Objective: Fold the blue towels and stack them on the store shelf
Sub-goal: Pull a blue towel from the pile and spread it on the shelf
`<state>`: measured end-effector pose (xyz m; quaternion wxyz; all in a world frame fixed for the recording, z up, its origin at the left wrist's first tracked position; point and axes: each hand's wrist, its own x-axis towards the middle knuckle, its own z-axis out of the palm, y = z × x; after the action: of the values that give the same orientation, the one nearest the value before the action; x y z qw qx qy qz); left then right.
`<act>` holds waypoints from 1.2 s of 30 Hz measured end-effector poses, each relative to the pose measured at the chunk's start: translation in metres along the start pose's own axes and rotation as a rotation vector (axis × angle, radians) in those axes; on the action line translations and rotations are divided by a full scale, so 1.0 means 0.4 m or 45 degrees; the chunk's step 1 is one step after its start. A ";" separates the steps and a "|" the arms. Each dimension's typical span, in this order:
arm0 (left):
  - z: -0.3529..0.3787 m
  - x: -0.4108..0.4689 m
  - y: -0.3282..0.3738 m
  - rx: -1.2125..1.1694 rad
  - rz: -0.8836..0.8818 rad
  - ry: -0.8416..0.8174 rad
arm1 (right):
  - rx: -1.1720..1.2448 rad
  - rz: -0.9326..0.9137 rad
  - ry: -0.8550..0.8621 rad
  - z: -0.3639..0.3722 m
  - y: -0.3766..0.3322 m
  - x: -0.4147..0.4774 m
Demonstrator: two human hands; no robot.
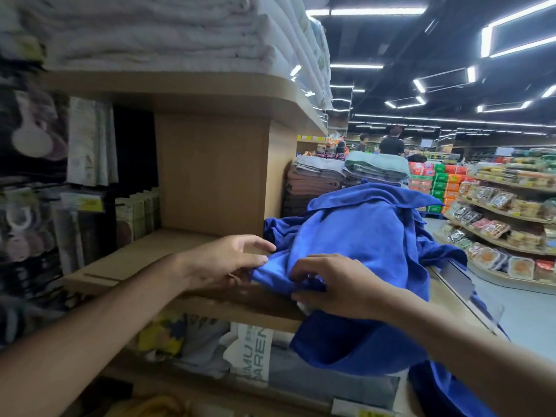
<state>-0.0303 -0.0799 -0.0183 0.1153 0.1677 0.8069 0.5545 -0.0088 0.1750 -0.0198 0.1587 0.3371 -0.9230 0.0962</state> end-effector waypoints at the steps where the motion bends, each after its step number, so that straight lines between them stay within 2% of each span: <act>1: 0.004 -0.005 0.002 -0.058 0.049 0.015 | 0.109 -0.022 0.055 -0.002 0.000 0.004; 3: 0.013 -0.015 0.007 -0.113 0.175 0.012 | 0.529 0.039 0.122 -0.016 0.012 0.016; 4: 0.020 -0.019 0.009 -0.042 0.263 0.017 | 0.762 0.103 0.149 -0.029 0.021 0.020; 6: 0.041 -0.019 0.013 0.281 0.438 0.132 | 1.083 0.242 0.175 -0.061 0.033 0.021; 8: 0.061 -0.004 0.023 0.495 0.562 0.398 | 1.215 0.300 0.150 -0.080 0.045 0.019; 10: 0.074 0.006 0.052 0.400 0.646 0.551 | 1.265 0.301 0.150 -0.097 0.051 0.017; 11: 0.073 0.006 0.072 0.262 0.657 0.533 | 1.300 0.312 0.164 -0.106 0.051 0.015; 14: 0.069 0.000 0.116 -0.127 0.562 0.285 | 1.425 0.366 0.180 -0.131 0.056 0.007; 16: 0.072 0.000 0.127 -0.097 0.568 0.292 | 1.548 0.396 0.158 -0.144 0.059 0.006; 19: 0.086 0.007 0.125 -0.045 0.462 0.462 | 1.660 0.473 0.212 -0.159 0.062 0.010; 22: 0.107 0.002 0.102 0.117 0.221 0.300 | 1.745 0.467 0.260 -0.154 0.067 0.018; 24: 0.115 0.000 0.081 0.075 0.187 0.150 | 1.624 0.438 0.261 -0.147 0.069 0.020; 25: 0.112 -0.010 0.078 -0.048 0.157 0.094 | 1.336 0.408 0.273 -0.146 0.073 0.018; 27: 0.097 -0.040 0.082 -0.471 0.059 -0.083 | 0.362 0.398 0.185 -0.149 0.094 0.006; 28: 0.087 -0.059 0.086 -0.668 0.017 -0.207 | 0.018 0.395 0.066 -0.149 0.098 -0.005; 29: 0.079 -0.077 0.089 -0.791 -0.026 -0.297 | -0.119 0.402 -0.046 -0.149 0.096 -0.019; 30: 0.078 -0.095 0.091 -0.850 -0.063 -0.348 | -0.121 0.369 -0.090 -0.147 0.091 -0.033; 31: 0.080 -0.109 0.092 -0.870 -0.080 -0.377 | -0.080 0.295 -0.022 -0.144 0.079 -0.046; 34: 0.105 -0.124 0.108 -0.970 -0.072 -0.348 | 0.310 -0.075 0.451 -0.126 0.000 -0.074; 36: 0.126 -0.117 0.124 -1.008 -0.051 -0.231 | 0.552 -0.171 0.423 -0.112 -0.053 -0.080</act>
<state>0.0387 -0.0390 0.0101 0.2523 0.1428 0.5209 0.8029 0.0383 0.1908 0.0121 0.2379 0.4032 -0.8179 0.3346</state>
